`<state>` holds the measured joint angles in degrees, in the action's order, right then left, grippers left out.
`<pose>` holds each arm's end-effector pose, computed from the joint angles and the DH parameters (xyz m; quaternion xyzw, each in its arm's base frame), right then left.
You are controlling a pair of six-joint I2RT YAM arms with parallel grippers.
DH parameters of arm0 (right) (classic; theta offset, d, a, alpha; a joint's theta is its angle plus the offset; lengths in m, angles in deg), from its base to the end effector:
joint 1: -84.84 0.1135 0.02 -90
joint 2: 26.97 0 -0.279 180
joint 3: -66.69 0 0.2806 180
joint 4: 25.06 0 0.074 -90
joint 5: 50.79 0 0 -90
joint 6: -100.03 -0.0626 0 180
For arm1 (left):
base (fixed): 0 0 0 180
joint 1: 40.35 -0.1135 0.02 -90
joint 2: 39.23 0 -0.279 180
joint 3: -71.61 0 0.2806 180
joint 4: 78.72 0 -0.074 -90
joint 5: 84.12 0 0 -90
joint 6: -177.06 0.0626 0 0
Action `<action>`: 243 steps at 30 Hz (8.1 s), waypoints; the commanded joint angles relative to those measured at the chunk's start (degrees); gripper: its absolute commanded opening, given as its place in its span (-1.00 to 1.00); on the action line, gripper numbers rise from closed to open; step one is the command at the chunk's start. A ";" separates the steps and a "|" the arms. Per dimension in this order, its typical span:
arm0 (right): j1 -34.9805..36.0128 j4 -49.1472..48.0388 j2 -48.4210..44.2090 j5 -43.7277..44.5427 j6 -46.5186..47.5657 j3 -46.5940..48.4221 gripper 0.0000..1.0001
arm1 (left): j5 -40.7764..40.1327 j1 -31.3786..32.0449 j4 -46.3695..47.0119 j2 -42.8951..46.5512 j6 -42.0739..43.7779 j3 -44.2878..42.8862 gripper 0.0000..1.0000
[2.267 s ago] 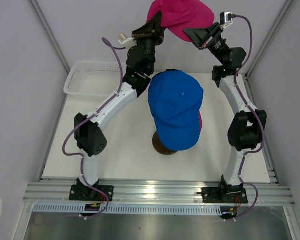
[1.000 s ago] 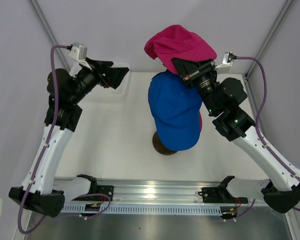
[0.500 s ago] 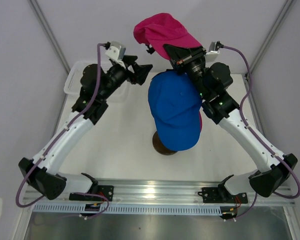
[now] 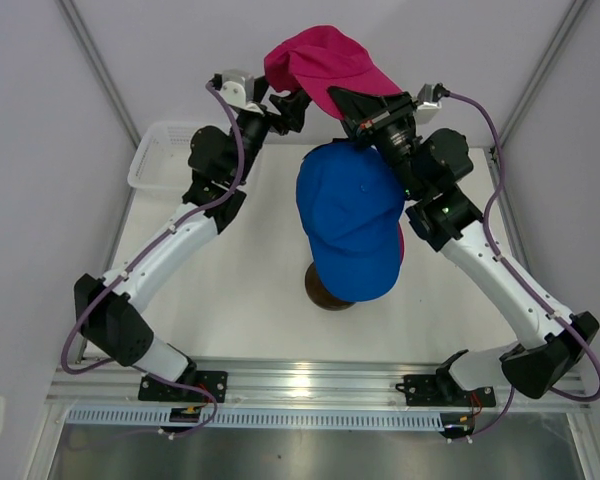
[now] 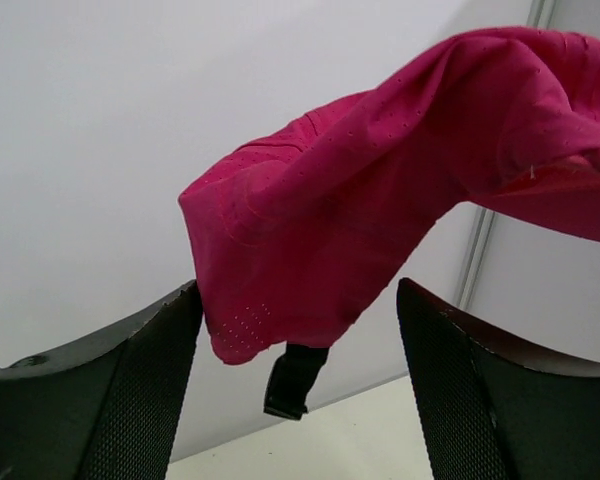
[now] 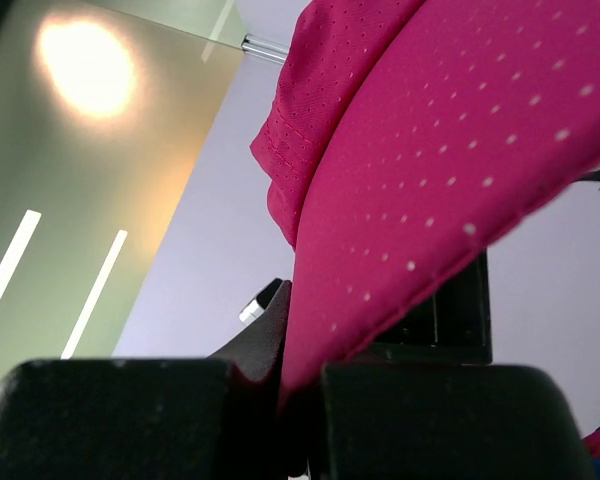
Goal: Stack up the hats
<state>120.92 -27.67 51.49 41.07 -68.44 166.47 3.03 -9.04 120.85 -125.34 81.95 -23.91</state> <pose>0.2844 0.2047 0.5443 0.2098 0.5033 0.7004 0.4606 0.3411 -0.2038 0.5039 0.0942 0.4992 -0.2572 0.8221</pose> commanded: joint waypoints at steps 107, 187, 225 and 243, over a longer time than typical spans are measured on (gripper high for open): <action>22.46 26.22 -43.65 10.01 14.23 -38.82 -1.00 | 34.93 -24.90 11.76 20.98 -17.93 27.54 0.99; 23.87 16.11 -58.07 24.76 5.78 -48.24 -1.00 | 23.06 -11.80 -25.05 28.54 -14.33 4.88 0.99; 25.53 20.15 -47.00 7.89 24.50 -51.31 -1.00 | 17.79 4.02 -72.71 -12.24 2.38 -47.08 0.99; 28.44 38.50 -52.89 22.65 38.99 -34.81 -0.19 | 28.43 3.93 -67.96 -6.02 4.93 -45.14 0.99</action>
<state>149.18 5.48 -2.56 57.53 -35.81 123.74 28.43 -5.48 50.52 -136.97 85.65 -68.56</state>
